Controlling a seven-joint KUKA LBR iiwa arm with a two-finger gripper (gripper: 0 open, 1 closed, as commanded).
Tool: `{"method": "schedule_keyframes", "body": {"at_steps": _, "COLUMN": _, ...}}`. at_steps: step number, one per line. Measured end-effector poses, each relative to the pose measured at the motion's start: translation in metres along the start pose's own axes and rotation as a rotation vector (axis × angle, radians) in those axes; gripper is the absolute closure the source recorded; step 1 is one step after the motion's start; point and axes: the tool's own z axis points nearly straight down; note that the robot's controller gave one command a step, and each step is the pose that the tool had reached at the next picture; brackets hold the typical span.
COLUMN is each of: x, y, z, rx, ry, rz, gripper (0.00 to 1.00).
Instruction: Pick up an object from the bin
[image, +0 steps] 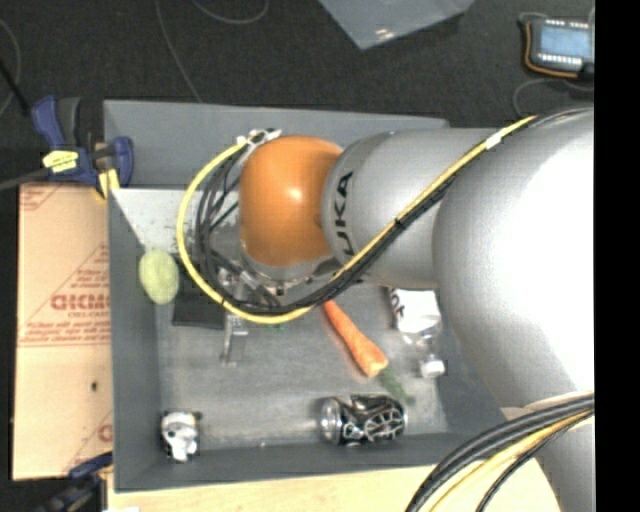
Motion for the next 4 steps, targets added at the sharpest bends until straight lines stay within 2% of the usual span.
{"method": "schedule_keyframes", "body": {"at_steps": 1, "x": -0.005, "y": -0.008, "z": 0.039, "rx": 0.001, "ry": 0.005, "rz": 0.058, "gripper": 0.0}}
{"method": "schedule_keyframes", "body": {"at_steps": 2, "x": -0.019, "y": -0.006, "z": 0.056, "rx": 0.002, "ry": 0.003, "rz": 0.078, "gripper": 0.0}}
{"method": "schedule_keyframes", "body": {"at_steps": 3, "x": -0.037, "y": -0.002, "z": 0.058, "rx": -0.001, "ry": 0.002, "rz": 0.089, "gripper": 1.0}}
{"method": "schedule_keyframes", "body": {"at_steps": 4, "x": -0.037, "y": -0.002, "z": 0.058, "rx": -0.001, "ry": 0.002, "rz": 0.089, "gripper": 1.0}}
